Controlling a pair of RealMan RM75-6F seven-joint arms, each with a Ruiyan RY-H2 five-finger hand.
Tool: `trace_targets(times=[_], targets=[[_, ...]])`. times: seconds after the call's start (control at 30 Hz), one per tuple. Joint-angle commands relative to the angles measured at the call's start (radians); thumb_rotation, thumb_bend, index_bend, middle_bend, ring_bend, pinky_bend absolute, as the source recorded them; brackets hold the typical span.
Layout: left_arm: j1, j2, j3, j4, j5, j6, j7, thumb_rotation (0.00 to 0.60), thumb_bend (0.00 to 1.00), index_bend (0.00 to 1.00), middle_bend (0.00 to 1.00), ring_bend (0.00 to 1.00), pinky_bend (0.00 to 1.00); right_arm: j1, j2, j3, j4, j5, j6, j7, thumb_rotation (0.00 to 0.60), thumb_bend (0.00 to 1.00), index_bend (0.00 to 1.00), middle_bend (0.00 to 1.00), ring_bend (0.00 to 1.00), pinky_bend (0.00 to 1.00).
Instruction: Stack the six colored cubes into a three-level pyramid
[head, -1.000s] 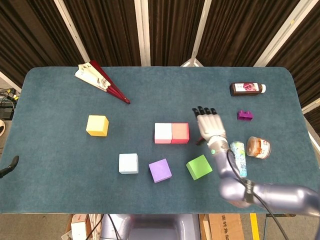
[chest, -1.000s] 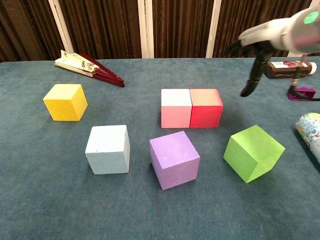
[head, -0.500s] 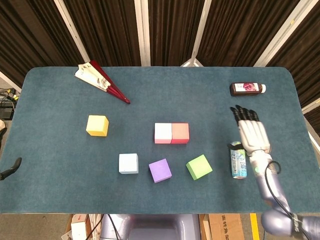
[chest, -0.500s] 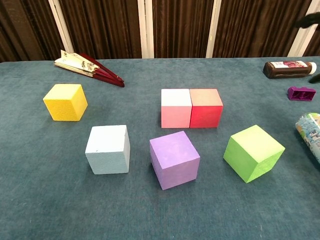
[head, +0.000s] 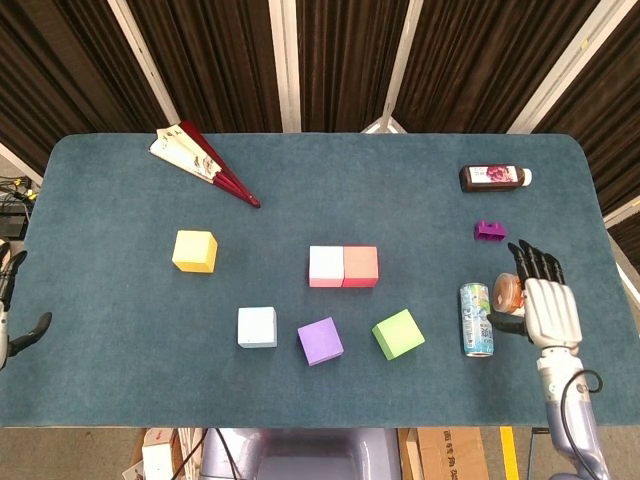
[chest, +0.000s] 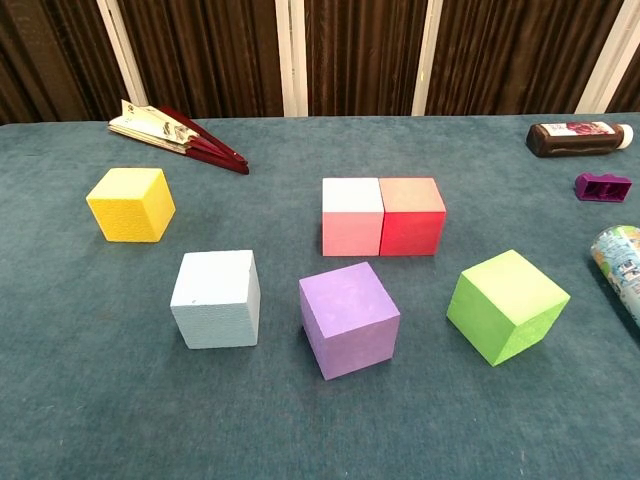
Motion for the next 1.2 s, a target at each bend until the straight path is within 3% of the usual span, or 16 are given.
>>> trace_targets(times=[0.03,0.47,0.63,0.83,1.2], targets=[[-0.018,0.029,-0.005,-0.056,0.001,-0.023,0.057,0.600,0.31,0.10,0.00,0.00,0.03,-0.049,-0.037,-0.013,0.046,-0.037,0.027,0.028,0.600,0.00,0.03,0.01,0.00,0.00],[-0.108,0.066,-0.026,-0.160,-0.100,-0.183,0.179,0.600,0.31,0.10,0.00,0.00,0.03,-0.126,-0.039,-0.067,0.123,-0.136,-0.042,0.050,0.600,0.00,0.05,0.02,0.00,0.00],[-0.159,0.081,-0.048,-0.182,-0.190,-0.267,0.236,0.600,0.31,0.10,0.00,0.00,0.03,-0.149,-0.045,-0.049,0.158,-0.182,-0.035,0.104,0.600,0.00,0.12,0.05,0.03,0.00],[-0.256,0.082,-0.071,-0.141,-0.305,-0.424,0.264,0.600,0.31,0.10,0.00,0.00,0.03,-0.169,-0.056,-0.035,0.204,-0.250,-0.035,0.179,0.600,0.00,0.13,0.06,0.04,0.00],[-0.415,0.006,-0.115,-0.032,-0.434,-0.556,0.350,0.600,0.31,0.10,0.02,0.00,0.03,-0.193,-0.058,-0.003,0.224,-0.259,-0.057,0.214,0.600,0.00,0.14,0.09,0.06,0.00]])
